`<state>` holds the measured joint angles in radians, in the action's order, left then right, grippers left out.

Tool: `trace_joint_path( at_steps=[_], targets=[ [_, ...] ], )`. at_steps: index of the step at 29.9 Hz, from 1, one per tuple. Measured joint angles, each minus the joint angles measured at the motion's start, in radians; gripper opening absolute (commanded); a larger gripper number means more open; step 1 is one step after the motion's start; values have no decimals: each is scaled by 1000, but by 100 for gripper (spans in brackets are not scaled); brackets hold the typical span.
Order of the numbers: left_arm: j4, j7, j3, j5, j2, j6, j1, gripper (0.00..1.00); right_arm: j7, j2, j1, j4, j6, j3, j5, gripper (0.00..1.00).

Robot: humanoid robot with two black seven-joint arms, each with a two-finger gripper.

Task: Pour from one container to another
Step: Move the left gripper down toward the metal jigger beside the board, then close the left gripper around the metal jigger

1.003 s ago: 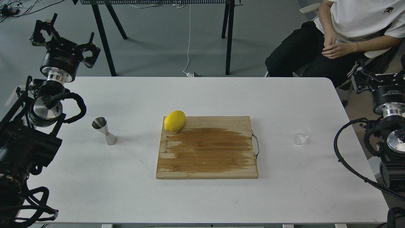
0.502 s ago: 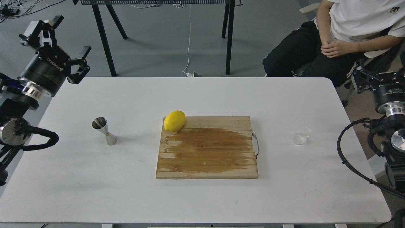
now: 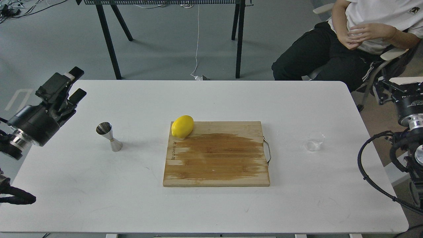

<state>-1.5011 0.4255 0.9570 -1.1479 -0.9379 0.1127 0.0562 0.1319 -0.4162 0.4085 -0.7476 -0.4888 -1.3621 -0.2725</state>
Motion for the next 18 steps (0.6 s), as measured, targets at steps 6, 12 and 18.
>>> trace_joint_path(
  at_steps=[6,12,18],
  targets=[
    [141,-2,-79,-392,39,171,-38,91,0,3,6,-1,0,10,2,100],
    [436,1,-163,-737,172,273,9,89,0,6,14,5,0,18,4,100],
    [637,-7,-177,-964,319,358,88,88,0,-1,23,11,0,19,5,100]
  ],
)
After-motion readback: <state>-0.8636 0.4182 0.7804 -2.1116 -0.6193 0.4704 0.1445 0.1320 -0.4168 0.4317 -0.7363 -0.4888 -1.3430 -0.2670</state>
